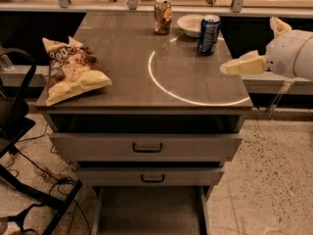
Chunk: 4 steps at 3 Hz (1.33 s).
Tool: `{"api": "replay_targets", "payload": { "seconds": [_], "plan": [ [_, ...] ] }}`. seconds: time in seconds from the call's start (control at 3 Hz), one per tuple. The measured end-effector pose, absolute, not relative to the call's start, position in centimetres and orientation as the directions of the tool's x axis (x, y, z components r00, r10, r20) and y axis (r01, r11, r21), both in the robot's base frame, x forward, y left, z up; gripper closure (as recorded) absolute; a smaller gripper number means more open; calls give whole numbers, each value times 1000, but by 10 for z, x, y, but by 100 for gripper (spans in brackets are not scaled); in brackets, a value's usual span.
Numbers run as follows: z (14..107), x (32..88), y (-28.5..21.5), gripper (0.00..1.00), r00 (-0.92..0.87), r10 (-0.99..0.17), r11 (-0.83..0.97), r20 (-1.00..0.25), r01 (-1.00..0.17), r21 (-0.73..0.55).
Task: Move pepsi can near brown chip bag
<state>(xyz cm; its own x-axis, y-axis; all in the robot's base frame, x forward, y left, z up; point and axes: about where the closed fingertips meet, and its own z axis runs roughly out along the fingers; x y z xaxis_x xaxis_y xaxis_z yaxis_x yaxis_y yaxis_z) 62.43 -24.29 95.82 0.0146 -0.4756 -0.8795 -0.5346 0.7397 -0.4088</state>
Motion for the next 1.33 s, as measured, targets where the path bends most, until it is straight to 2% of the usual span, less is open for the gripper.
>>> {"api": "replay_targets", "payload": {
  "seconds": [0.33,1.33],
  "plan": [
    [956,624,-243,0,6,-472,739,-881,-543,-399],
    [950,768,-221,0,-86,-175,838,-981,-535,-103]
  ]
}}
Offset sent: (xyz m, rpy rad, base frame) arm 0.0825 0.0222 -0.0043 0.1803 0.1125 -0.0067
